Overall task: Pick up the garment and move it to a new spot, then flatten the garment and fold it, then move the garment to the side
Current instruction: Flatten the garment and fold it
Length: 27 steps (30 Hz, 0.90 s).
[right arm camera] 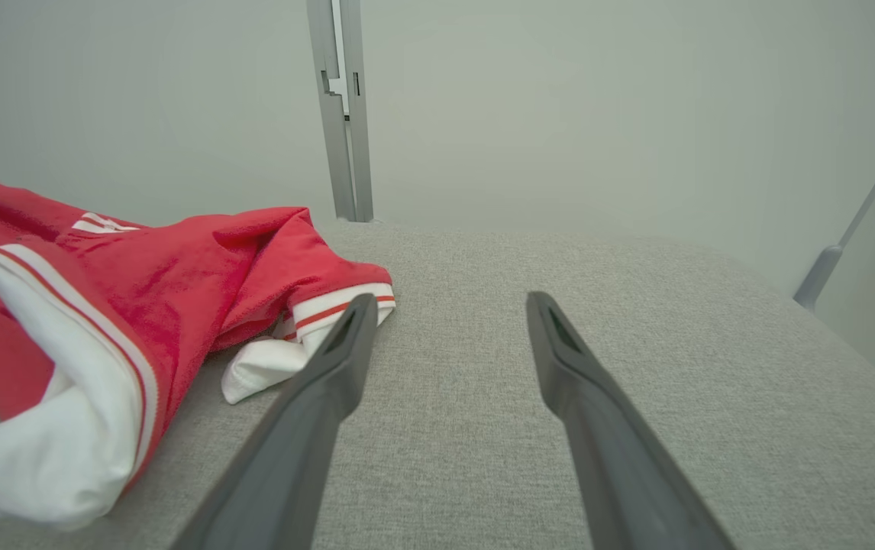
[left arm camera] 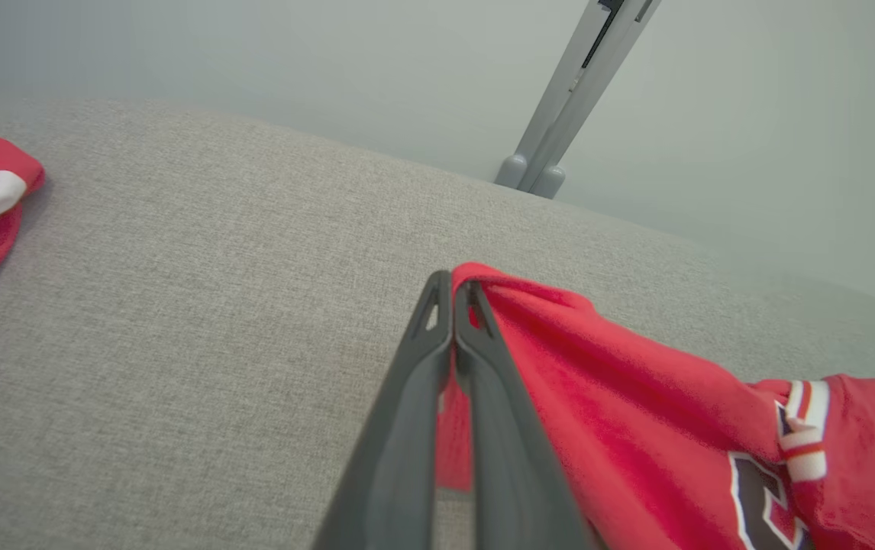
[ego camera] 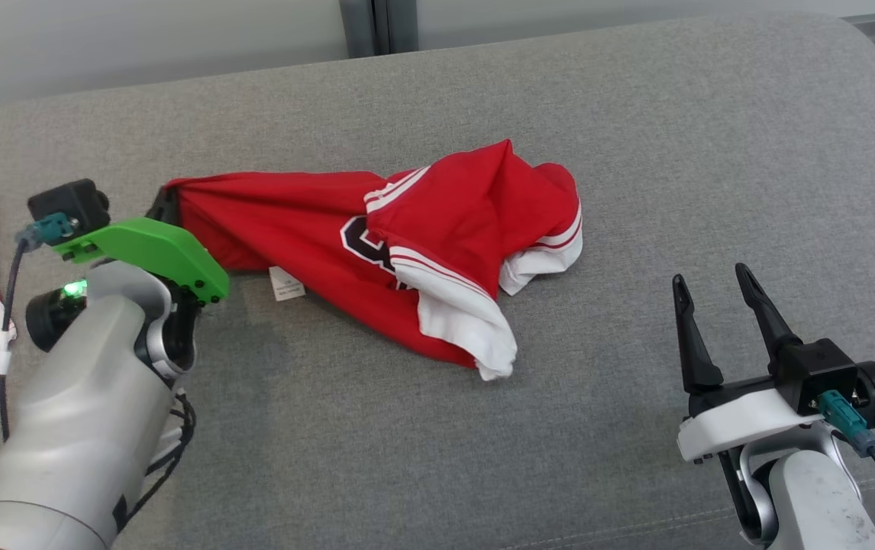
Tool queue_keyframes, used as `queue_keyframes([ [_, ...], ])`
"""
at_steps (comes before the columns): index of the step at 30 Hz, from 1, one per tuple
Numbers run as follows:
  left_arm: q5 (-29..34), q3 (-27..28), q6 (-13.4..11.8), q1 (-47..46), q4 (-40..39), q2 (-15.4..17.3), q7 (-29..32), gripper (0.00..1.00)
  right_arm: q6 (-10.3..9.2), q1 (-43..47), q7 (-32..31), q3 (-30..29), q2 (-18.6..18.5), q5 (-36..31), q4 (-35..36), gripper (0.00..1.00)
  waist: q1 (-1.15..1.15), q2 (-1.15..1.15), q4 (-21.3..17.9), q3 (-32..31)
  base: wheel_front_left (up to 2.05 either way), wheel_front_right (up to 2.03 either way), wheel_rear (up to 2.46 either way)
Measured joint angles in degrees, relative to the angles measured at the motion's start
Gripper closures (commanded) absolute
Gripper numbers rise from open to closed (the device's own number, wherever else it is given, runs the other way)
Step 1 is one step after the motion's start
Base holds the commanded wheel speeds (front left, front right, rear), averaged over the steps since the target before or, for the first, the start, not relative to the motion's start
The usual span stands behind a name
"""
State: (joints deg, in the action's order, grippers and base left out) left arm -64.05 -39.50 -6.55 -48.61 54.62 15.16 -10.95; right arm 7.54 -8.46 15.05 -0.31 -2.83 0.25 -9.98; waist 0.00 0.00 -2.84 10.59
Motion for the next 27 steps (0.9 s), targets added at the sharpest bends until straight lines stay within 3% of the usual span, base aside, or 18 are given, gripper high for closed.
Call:
queue_keyframes([
  [5, 1.03, -0.58, -1.89, -1.02, 1.89, 2.67, 0.59, 1.00, 0.00, -0.23, 0.00, 0.66, 0.01, 0.32, 0.00, 0.00, 0.00, 0.00, -0.46, 0.53, 0.00, 0.00, 0.00],
  [6, 1.24, -0.85, -2.01, -1.02, 2.27, 2.68, 0.63, 0.21, 0.00, -0.37, 0.00, 0.74, 0.01, 0.48, -0.01, 0.00, 0.00, 0.00, -0.57, 0.70, 0.00, 0.00, 0.00],
  [7, 1.48, -1.12, -2.03, -1.02, 2.71, 2.60, 0.53, 0.00, 0.00, -0.53, 0.00, 0.79, 0.00, 0.60, 0.01, 0.00, 0.00, 0.00, -0.69, 0.88, 0.00, 0.00, 0.00],
  [12, 2.56, -1.10, -1.32, -0.98, 3.79, 2.25, -2.25, 0.00, -0.01, -0.99, 0.00, 0.83, 0.00, 0.68, -0.03, 0.00, 0.00, 0.00, -1.11, 1.30, 0.00, 0.00, 0.00],
  [17, 4.08, 1.89, 1.33, 1.53, 0.75, 2.04, -3.85, 0.00, 0.00, -1.00, 0.00, 0.09, 0.01, 0.67, -0.09, 0.00, 0.00, 0.00, -0.53, 0.68, 0.00, 0.00, 0.00],
  [22, 14.85, 13.69, 2.24, 8.79, -15.13, 2.71, -4.20, 0.00, 0.00, -0.29, 0.00, -1.04, 0.01, 0.55, 0.23, 0.00, 0.00, 0.00, 0.99, 0.04, 0.00, 0.00, 0.00],
  [27, 27.92, 24.69, 4.66, 22.68, -31.64, -2.41, -4.17, 0.00, 0.00, 0.18, 0.00, -1.72, 0.01, 0.13, 0.46, 0.00, 0.00, 0.00, 2.50, -1.14, 0.00, 0.00, 0.00],
])
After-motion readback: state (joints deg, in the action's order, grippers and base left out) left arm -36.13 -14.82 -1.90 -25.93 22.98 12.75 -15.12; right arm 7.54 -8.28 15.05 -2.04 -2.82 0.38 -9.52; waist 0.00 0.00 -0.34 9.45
